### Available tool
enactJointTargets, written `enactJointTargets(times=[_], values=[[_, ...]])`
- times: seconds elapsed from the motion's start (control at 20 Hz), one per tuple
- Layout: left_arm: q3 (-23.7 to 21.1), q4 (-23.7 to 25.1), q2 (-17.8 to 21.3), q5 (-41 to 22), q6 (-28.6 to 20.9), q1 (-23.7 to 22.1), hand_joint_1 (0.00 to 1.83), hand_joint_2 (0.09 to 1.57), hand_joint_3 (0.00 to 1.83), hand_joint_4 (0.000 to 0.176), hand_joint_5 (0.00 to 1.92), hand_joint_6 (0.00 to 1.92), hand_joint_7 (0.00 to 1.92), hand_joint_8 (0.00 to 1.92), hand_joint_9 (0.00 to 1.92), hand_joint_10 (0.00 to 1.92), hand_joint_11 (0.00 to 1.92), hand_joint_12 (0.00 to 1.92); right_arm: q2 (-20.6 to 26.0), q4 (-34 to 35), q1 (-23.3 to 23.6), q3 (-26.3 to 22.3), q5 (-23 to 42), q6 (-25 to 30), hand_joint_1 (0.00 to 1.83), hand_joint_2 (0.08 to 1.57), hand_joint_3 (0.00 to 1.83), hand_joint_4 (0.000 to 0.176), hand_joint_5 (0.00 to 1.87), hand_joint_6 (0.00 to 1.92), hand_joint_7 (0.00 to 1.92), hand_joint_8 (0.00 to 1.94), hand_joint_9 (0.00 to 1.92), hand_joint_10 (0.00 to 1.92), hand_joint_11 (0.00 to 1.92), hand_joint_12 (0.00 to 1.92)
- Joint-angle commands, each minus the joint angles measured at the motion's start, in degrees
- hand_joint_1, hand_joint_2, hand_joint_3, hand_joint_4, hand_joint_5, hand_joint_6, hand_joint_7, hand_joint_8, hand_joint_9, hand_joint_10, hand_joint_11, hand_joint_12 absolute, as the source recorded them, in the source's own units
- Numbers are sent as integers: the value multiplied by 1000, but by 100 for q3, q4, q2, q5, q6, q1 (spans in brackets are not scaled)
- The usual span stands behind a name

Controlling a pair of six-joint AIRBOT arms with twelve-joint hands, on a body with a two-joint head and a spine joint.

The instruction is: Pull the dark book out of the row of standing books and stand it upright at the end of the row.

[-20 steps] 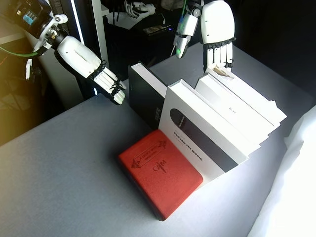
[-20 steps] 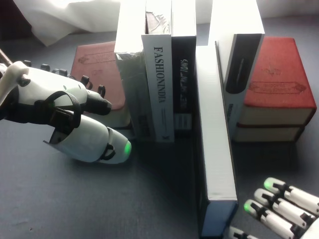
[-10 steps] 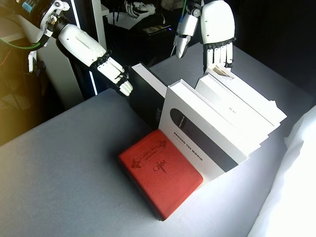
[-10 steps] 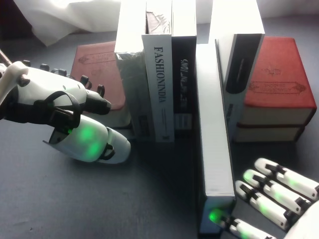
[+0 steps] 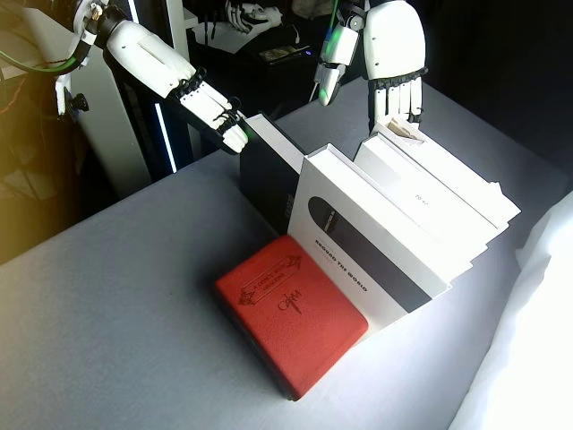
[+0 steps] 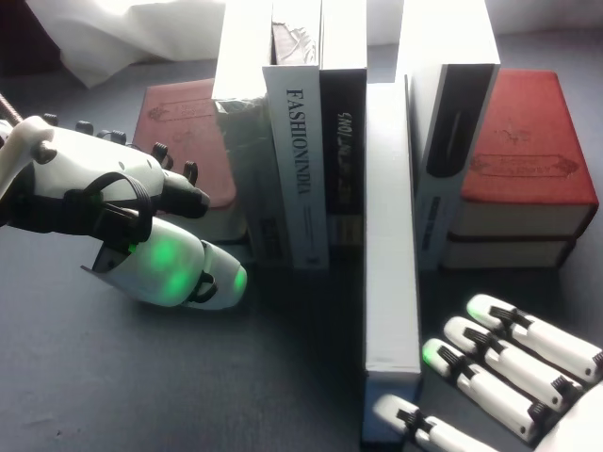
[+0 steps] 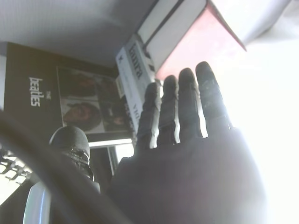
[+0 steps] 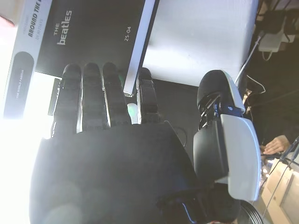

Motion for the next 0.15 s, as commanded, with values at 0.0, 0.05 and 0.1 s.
enactJointTargets(times=[0.0, 0.05, 0.1], values=[[-4, 262, 64, -214, 0, -65, 0, 1244, 0, 0, 132, 2, 105, 1, 81, 2, 0, 242, 42, -497, 111, -106, 290, 6, 0, 1200, 0, 0, 0, 0, 0, 0, 0, 0, 0, 0], [-4, 261, 64, -214, -1, -65, 0, 1235, 0, 0, 105, 1, 80, 1, 56, 0, 0, 200, 42, -499, 186, -119, 289, 7, 0, 1209, 1, 0, 0, 0, 0, 0, 0, 0, 0, 0], [-4, 260, 64, -214, -3, -66, 0, 1230, 0, 0, 121, 1, 101, 2, 79, 2, 0, 247, 42, -499, 249, -124, 289, 6, 0, 1207, 0, 0, 0, 0, 0, 0, 0, 0, 0, 0]])
